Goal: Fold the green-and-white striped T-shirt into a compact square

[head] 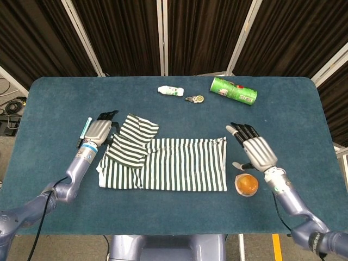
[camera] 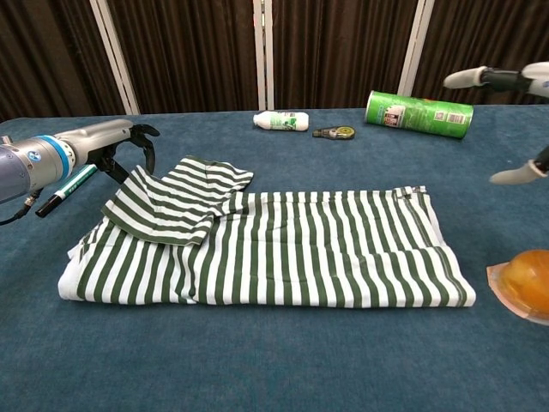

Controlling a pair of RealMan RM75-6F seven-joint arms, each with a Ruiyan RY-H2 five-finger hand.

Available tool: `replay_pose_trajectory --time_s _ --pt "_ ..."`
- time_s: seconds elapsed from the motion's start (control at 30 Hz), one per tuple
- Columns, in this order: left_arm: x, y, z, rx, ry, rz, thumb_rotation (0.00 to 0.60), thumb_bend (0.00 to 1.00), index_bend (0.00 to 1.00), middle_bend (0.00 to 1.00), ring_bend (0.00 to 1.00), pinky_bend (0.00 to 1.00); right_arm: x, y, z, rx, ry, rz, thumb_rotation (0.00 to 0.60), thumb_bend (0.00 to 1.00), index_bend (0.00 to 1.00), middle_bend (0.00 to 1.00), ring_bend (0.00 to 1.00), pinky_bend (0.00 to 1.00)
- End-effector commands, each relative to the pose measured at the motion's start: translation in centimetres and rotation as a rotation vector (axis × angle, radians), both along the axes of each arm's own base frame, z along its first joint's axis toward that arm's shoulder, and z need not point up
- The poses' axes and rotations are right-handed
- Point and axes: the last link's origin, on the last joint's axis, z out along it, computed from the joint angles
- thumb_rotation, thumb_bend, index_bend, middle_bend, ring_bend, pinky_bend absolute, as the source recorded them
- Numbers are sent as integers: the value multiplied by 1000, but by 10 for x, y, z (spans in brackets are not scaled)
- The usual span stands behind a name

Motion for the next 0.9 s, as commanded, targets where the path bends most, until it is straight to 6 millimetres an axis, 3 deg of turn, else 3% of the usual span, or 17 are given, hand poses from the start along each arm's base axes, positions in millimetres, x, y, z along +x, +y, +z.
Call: replay_pose_trajectory --time_s 0.03,0.3,0.37,0.43,0.47,0.53,0.67,0.9 --pt "-1 3 -1 6 -1 10 600 674 836 0 0 0 -13 29 14 -45 36 -20 600 36 3 0 0 0" --pt "-2 9 -5 25 -22 39 600 671 828 0 0 0 -23 58 21 -133 51 -30 600 35 31 0 0 0" --pt "-2 10 -5 32 -24 41 600 662 762 0 0 0 -24 63 22 -148 43 -34 600 35 35 0 0 0" --pt "-2 11 -6 37 -31 50 600 594 500 0 0 0 -25 67 23 -160 35 -37 600 35 37 0 0 0" --pt "-2 11 -6 37 -33 52 600 512 274 0 0 0 -25 68 23 -163 34 -37 600 35 38 0 0 0" --pt "-3 12 -6 39 -32 58 600 348 27 0 0 0 -26 70 24 -174 30 -39 600 35 39 0 0 0" --pt "-2 14 -1 63 -50 72 600 173 0 0 0 0 -26 76 26 -196 24 -40 600 34 40 0 0 0" --pt "-2 12 17 96 -60 52 600 105 0 0 0 0 -21 86 32 -224 18 -26 600 34 50 0 0 0"
